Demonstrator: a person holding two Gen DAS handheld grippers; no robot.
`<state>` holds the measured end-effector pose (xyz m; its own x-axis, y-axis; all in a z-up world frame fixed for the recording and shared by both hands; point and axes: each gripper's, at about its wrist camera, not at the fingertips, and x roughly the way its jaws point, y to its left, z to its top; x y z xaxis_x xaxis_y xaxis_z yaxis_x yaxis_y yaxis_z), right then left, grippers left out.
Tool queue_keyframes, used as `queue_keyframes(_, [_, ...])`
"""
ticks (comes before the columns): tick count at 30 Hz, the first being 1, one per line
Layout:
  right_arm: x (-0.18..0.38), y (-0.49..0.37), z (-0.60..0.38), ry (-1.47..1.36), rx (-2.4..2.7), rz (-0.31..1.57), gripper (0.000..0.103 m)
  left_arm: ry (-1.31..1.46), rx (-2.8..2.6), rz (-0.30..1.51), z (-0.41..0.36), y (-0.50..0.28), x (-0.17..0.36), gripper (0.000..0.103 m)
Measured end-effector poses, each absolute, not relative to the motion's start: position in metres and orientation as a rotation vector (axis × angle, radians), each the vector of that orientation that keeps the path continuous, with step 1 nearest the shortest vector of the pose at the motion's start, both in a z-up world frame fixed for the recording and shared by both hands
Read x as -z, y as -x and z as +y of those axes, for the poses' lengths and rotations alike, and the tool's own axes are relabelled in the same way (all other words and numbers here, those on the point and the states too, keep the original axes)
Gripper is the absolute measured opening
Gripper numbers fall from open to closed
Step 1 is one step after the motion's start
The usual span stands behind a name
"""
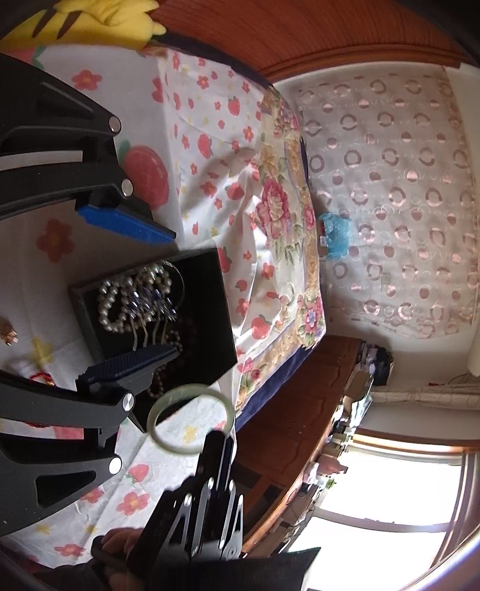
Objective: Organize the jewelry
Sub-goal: 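Open the left tool over the box dropping the comb while the right tool lowers the bangle in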
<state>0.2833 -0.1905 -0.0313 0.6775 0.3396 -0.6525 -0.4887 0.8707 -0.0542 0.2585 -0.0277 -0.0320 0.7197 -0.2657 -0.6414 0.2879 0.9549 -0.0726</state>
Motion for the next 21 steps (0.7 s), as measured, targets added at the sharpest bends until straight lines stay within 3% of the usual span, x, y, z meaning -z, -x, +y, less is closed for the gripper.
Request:
queue_keyframes(7, [0.047,-0.31,-0.152,0.293,-0.5,0.713,0.009,-0.003,0.241,0.712,0.003,-0.24,0.035,0.066])
queue_keyframes(21, [0.047,-0.312,-0.143,0.288,-0.512,0.707,0.011,0.032,0.218,0.742,0.019,-0.211,0.049,0.066])
